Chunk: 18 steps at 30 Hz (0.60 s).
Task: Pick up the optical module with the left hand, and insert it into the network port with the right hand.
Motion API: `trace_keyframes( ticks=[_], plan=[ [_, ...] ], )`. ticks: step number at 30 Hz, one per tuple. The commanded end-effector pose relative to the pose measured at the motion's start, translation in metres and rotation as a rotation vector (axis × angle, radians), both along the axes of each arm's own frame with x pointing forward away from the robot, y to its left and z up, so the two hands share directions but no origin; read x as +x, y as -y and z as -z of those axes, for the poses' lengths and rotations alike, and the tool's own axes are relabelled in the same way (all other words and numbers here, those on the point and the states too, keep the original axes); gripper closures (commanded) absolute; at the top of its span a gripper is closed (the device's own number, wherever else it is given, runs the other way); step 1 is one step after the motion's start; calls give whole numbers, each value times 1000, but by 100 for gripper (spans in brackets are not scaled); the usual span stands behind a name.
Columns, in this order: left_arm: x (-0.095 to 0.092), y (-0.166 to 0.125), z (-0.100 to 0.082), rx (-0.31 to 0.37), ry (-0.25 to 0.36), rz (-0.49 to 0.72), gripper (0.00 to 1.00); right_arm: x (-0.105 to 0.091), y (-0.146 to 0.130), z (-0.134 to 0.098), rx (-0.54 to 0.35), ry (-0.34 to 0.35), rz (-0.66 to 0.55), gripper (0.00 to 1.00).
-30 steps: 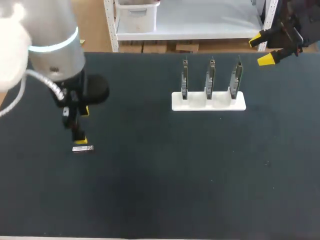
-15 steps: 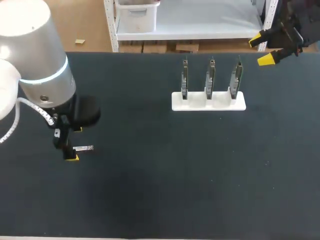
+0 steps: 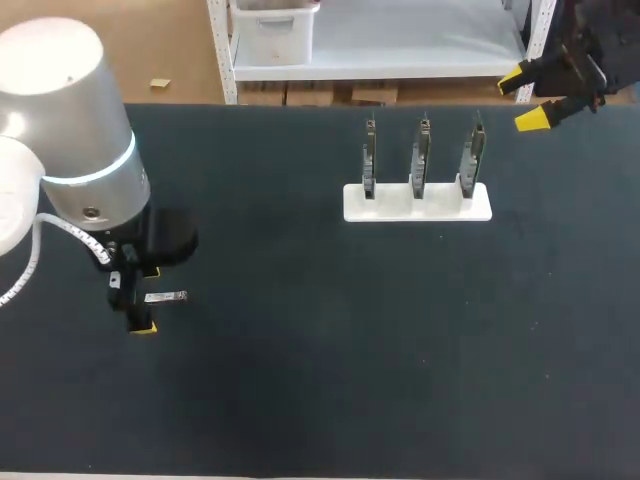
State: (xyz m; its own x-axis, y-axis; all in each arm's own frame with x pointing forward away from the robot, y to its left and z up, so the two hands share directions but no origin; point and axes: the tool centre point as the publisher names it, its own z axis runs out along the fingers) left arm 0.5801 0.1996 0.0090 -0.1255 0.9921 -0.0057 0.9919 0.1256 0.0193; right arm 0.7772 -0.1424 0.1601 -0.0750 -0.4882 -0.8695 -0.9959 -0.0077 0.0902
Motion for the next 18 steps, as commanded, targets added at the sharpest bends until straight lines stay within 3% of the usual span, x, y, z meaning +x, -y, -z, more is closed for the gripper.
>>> trace_keyframes(
  ticks=[1,18],
  plan=[
    [1,-2,8,-6,-3,1,0,-2,0,0,-1,4,4,0],
    [8,-1,26,-30,-36,2,0,-2,0,0,-1,4,4,0]
  ],
)
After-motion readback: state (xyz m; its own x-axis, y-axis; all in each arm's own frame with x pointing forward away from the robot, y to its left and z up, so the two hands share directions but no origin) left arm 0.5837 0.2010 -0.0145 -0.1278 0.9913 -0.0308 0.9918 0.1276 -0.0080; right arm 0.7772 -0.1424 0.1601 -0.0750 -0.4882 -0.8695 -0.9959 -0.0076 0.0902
